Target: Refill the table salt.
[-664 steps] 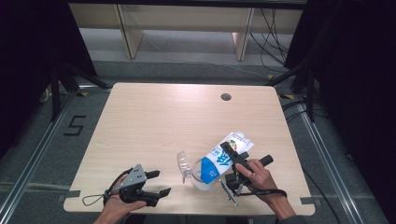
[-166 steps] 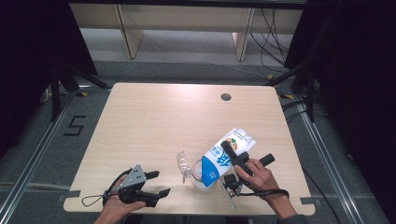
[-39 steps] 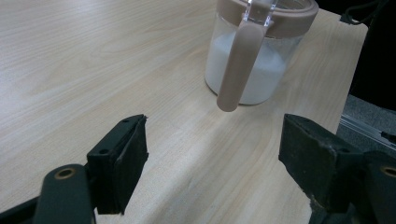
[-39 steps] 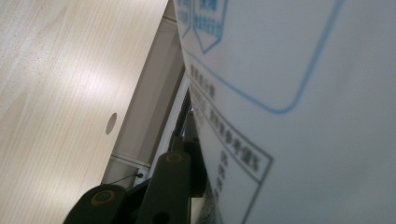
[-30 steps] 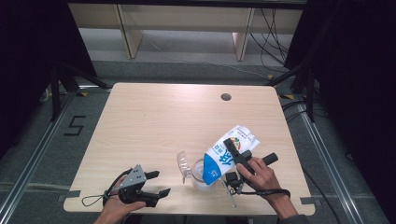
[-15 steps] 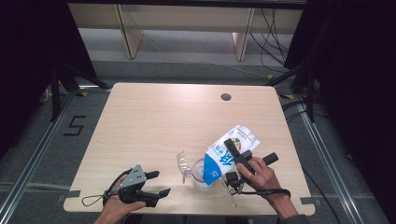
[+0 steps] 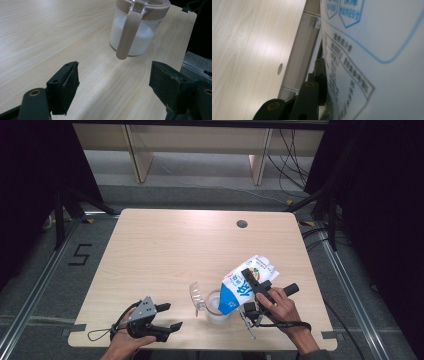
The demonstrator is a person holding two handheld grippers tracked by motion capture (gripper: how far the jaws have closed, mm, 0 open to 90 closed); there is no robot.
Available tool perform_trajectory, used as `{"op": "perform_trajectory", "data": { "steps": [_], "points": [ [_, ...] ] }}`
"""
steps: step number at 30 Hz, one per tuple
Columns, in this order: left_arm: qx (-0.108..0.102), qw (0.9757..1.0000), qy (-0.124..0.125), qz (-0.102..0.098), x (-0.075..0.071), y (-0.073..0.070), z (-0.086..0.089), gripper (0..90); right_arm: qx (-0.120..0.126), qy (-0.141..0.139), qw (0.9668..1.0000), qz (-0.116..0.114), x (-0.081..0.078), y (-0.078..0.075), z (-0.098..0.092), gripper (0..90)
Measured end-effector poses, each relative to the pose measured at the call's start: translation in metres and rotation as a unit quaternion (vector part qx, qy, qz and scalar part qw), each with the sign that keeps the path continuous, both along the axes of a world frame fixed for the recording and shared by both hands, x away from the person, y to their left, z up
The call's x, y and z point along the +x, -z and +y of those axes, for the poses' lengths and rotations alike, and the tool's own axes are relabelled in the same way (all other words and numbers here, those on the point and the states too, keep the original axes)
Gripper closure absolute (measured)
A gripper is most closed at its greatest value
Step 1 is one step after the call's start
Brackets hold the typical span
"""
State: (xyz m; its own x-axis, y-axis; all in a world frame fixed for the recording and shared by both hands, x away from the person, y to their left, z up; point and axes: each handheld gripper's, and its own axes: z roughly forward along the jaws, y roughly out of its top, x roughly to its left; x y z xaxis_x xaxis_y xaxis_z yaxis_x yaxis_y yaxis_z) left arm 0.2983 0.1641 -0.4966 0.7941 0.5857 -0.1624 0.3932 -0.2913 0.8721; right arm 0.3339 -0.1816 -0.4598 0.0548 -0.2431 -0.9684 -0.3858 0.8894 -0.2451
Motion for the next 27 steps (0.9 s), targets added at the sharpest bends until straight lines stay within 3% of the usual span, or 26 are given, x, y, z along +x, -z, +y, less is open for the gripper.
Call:
{"op": "perform_trajectory", "data": {
  "steps": [2,4,5,7,8,9,10,13,16,17,24,27],
  "points": [
    [0.000,1.0000,0.000,0.000,0.000,0.000,0.000,23.1,0.006,-0.006,1.0000,0.001,0.002,0.000,-0.001,83.4],
    [0.000,1.0000,0.000,0.000,0.000,0.000,0.000,23.1,0.023,0.008,0.9994,0.024,0.003,0.003,-0.003,83.5],
    [0.000,1.0000,0.000,0.000,0.000,0.000,0.000,23.1,0.014,0.012,0.9996,0.020,0.002,0.001,-0.003,83.5],
    [0.001,1.0000,0.000,0.000,0.000,0.000,0.000,23.2,0.046,0.015,0.9981,0.038,0.003,0.006,-0.006,83.6],
    [0.000,1.0000,0.000,0.000,0.000,0.000,0.000,23.1,0.035,0.003,0.9990,0.026,0.005,0.004,-0.005,83.5],
    [0.000,1.0000,0.000,0.000,0.000,0.000,0.000,23.1,0.019,0.013,0.9994,0.027,0.003,0.001,-0.005,83.6],
    [0.000,1.0000,0.000,0.000,0.000,0.000,0.000,23.1,0.039,0.018,0.9982,0.042,0.004,0.004,-0.006,83.6],
    [0.000,1.0000,0.000,0.000,0.000,0.000,0.000,23.1,0.045,0.015,0.9974,0.054,0.006,0.002,-0.006,83.7],
    [0.000,1.0000,0.000,0.000,0.000,0.000,0.000,23.1,0.069,0.019,0.9948,0.072,0.008,0.003,-0.009,83.7],
    [0.000,1.0000,0.000,0.000,0.000,0.000,0.000,23.1,0.063,0.019,0.9948,0.078,0.009,0.001,-0.009,83.7],
    [0.000,1.0000,0.000,0.000,0.000,0.000,0.000,23.1,0.135,0.041,0.9819,0.126,0.017,0.002,-0.020,83.8],
    [0.000,1.0000,0.000,0.000,0.000,0.000,0.000,23.1,0.149,0.051,0.9777,0.140,0.020,0.000,-0.025,83.9]
  ]
}}
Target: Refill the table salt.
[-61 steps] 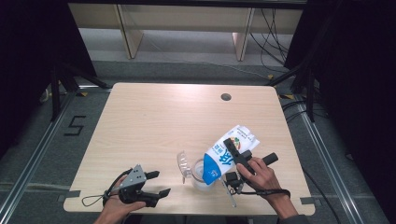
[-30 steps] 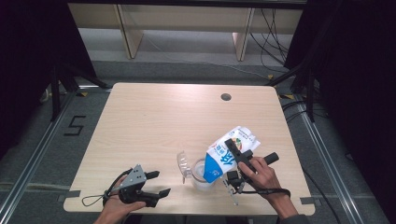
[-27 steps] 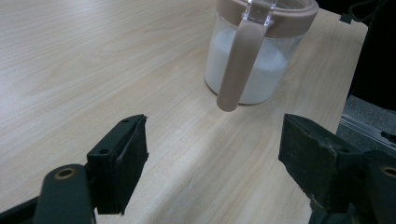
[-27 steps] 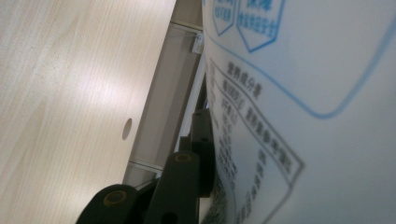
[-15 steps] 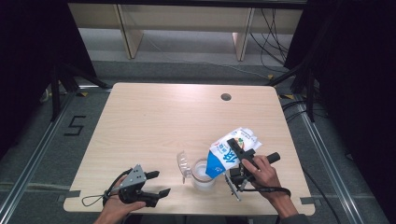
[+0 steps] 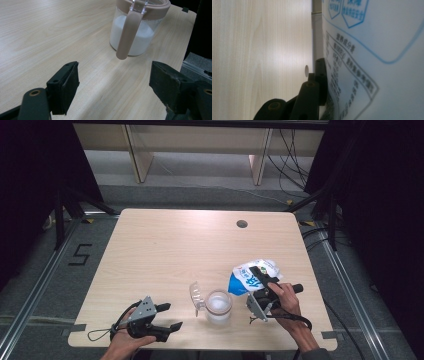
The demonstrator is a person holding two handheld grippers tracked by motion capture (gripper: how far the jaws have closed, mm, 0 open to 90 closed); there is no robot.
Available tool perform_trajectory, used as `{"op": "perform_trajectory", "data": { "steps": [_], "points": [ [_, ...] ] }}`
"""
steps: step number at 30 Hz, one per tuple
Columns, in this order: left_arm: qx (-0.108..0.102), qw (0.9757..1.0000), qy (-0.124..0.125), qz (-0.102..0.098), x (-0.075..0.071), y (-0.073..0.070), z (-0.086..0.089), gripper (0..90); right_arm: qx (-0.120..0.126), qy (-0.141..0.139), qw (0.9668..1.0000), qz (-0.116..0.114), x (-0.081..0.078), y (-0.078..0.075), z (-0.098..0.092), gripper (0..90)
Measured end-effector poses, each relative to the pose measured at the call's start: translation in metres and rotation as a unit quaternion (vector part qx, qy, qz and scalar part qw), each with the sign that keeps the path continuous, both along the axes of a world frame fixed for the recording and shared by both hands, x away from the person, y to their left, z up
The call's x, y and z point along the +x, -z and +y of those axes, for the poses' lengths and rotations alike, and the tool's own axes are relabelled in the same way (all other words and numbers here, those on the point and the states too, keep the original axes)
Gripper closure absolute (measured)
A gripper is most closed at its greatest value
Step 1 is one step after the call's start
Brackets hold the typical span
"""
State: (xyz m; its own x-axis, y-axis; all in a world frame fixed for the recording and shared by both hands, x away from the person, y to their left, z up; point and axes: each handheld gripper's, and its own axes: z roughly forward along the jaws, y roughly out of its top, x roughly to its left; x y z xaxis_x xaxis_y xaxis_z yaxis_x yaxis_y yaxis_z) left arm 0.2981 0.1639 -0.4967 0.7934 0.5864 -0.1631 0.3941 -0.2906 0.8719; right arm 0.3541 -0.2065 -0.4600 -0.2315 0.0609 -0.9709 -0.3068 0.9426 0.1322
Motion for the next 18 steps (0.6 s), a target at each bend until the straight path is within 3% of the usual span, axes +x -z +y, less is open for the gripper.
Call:
{"op": "perform_trajectory", "data": {
  "steps": [6,8,9,10,12,14,17,18],
  "points": [
    [0.000,1.0000,0.000,0.000,0.000,0.000,0.000,23.2,0.064,0.016,0.9965,0.050,0.007,0.000,-0.009,84.0],
    [0.000,1.0000,0.000,0.000,0.000,0.000,0.000,23.1,0.064,0.001,0.9969,0.047,0.012,-0.006,-0.013,84.0],
    [0.000,1.0000,0.000,0.000,0.000,0.000,0.000,23.1,0.083,0.004,0.9950,0.056,0.013,-0.005,-0.015,84.1],
    [0.000,1.0000,0.000,0.000,0.000,0.000,0.000,23.1,0.111,0.015,0.9906,0.078,0.013,-0.004,-0.018,84.1],
    [0.000,1.0000,0.000,0.000,0.000,0.000,0.000,23.1,0.129,0.016,0.9876,0.088,0.016,-0.004,-0.022,84.2],
    [0.000,1.0000,0.000,0.000,0.000,0.000,0.000,23.1,0.157,0.026,0.9807,0.113,0.018,-0.001,-0.027,84.2],
    [0.001,1.0000,0.000,0.000,0.000,0.000,0.000,23.1,0.170,0.026,0.9779,0.119,0.023,-0.001,-0.034,84.3],
    [0.000,1.0000,0.000,0.000,0.000,0.000,0.000,23.1,0.182,0.028,0.9749,0.125,0.024,0.000,-0.036,84.4]
  ]
}}
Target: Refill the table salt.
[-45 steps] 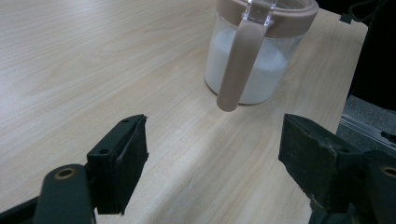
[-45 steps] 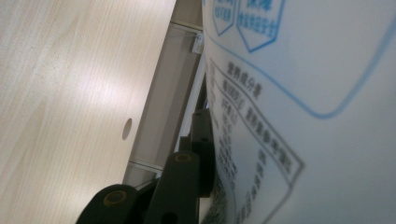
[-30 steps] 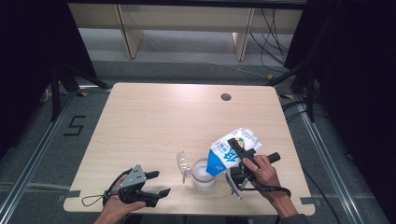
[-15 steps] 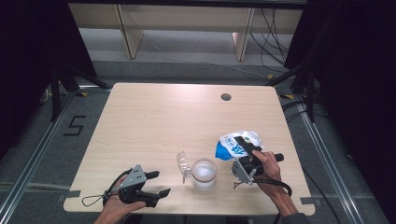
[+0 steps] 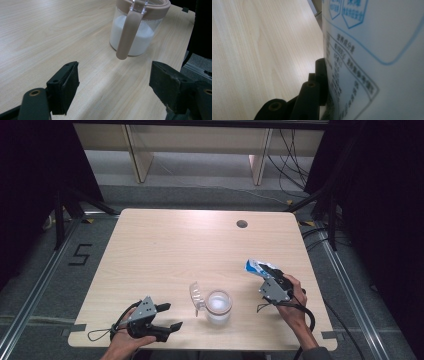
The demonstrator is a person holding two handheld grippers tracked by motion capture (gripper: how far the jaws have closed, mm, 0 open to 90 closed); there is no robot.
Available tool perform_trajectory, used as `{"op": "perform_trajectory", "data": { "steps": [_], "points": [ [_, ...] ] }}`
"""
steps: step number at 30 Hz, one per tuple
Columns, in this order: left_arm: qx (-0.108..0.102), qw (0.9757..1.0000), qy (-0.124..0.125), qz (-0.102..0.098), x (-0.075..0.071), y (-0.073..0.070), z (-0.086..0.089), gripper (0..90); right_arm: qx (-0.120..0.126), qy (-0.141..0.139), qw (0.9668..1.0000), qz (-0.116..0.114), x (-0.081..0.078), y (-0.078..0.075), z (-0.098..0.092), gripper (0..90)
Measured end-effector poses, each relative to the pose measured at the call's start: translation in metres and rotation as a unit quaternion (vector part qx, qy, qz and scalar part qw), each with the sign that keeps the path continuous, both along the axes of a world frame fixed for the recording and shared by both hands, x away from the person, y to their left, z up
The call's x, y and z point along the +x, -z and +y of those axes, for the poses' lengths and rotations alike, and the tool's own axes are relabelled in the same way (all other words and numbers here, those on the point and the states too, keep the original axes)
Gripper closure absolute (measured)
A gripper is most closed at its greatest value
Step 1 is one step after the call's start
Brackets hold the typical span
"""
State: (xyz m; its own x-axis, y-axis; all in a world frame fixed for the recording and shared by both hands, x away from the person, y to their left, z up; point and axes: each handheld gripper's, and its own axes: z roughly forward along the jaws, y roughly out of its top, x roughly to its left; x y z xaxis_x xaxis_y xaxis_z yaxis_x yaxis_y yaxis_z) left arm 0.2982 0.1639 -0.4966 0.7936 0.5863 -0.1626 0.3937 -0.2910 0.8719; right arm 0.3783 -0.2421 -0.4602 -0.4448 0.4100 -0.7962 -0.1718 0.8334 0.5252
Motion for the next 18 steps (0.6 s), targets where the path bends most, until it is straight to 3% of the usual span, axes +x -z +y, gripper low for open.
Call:
{"op": "perform_trajectory", "data": {
  "steps": [4,8,10,14,16,17,18],
  "points": [
    [-0.001,1.0000,0.000,0.000,0.000,0.000,0.000,23.1,0.048,0.011,0.9983,0.032,0.005,0.002,-0.008,84.5],
    [-0.001,1.0000,0.001,0.000,0.000,0.000,0.000,23.1,0.102,0.021,0.9928,0.059,0.010,0.004,-0.019,84.5],
    [0.000,1.0000,0.000,0.000,0.000,0.000,0.000,23.1,0.142,0.032,0.9867,0.073,0.011,0.006,-0.025,84.6],
    [0.001,1.0000,0.000,0.000,0.000,0.000,0.000,23.1,0.196,0.035,0.9751,0.097,0.020,0.010,-0.038,84.9],
    [0.000,1.0000,0.000,0.000,0.000,0.000,0.000,23.1,0.228,0.039,0.9666,0.111,0.022,0.014,-0.042,85.0],
    [0.000,1.0000,0.000,0.000,0.000,0.000,0.000,23.1,0.237,0.041,0.9610,0.136,0.022,0.016,-0.044,85.0],
    [0.000,1.0000,0.000,0.000,0.000,0.000,0.000,23.1,0.240,0.042,0.9624,0.120,0.025,0.017,-0.047,85.0]
  ]
}}
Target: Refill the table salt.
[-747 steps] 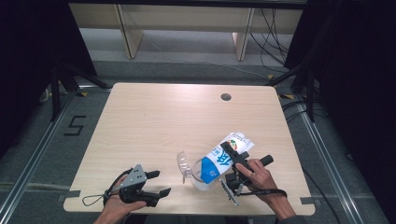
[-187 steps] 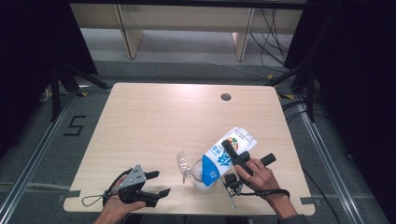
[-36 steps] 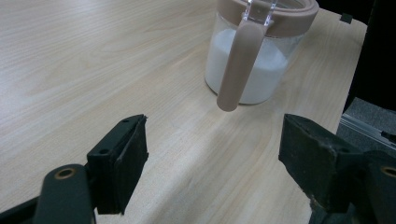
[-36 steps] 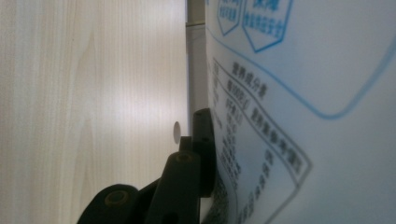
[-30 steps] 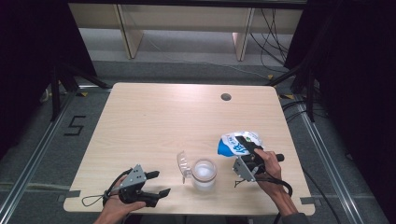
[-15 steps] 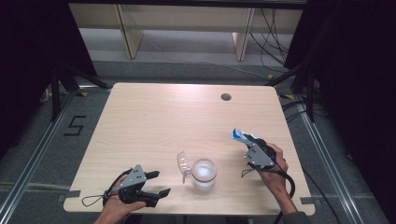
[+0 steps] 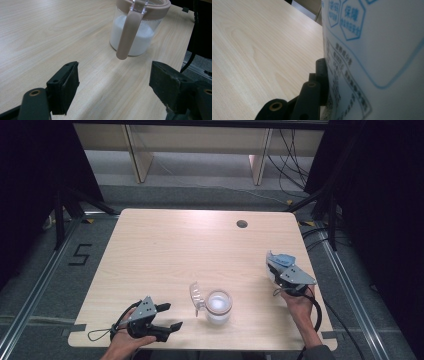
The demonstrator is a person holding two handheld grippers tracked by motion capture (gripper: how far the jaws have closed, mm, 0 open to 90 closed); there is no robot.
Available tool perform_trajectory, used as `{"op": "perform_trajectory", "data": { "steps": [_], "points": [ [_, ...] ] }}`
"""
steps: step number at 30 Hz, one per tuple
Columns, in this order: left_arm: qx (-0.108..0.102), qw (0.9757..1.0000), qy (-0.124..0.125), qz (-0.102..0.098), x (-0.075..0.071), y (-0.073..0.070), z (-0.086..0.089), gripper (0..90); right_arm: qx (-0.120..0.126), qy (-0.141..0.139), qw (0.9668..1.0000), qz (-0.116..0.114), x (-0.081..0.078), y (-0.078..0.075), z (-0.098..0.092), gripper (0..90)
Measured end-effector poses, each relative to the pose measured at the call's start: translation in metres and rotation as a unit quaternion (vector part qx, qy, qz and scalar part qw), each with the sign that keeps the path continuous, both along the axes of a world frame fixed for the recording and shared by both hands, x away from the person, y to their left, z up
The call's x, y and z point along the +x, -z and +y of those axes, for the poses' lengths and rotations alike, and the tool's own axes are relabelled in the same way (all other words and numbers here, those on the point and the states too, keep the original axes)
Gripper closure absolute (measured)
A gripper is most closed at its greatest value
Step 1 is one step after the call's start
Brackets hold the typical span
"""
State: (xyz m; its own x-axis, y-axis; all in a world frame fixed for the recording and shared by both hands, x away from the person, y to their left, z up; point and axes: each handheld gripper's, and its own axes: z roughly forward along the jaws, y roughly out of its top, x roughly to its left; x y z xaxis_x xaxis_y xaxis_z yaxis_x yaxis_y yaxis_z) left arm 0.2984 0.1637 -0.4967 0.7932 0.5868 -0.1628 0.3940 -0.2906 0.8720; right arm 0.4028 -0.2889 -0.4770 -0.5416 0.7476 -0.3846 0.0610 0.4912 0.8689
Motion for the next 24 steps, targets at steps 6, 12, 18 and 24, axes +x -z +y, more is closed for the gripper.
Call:
{"op": "perform_trajectory", "data": {
  "steps": [6,12,18,24],
  "points": [
    [-0.003,1.0000,-0.002,0.003,0.000,0.000,-0.001,23.1,0.040,0.004,0.9986,0.033,0.003,0.005,-0.006,85.1],
    [0.001,1.0000,0.000,0.000,0.000,0.000,0.000,23.1,0.077,0.014,0.9958,0.047,0.007,0.012,-0.012,85.2],
    [0.001,1.0000,0.000,0.000,0.000,0.000,0.000,23.1,0.100,0.015,0.9926,0.067,0.009,0.018,-0.015,85.3],
    [0.001,1.0000,0.000,0.000,0.000,0.000,0.000,23.1,0.131,0.012,0.9887,0.071,0.011,0.020,-0.019,87.0]
  ]
}}
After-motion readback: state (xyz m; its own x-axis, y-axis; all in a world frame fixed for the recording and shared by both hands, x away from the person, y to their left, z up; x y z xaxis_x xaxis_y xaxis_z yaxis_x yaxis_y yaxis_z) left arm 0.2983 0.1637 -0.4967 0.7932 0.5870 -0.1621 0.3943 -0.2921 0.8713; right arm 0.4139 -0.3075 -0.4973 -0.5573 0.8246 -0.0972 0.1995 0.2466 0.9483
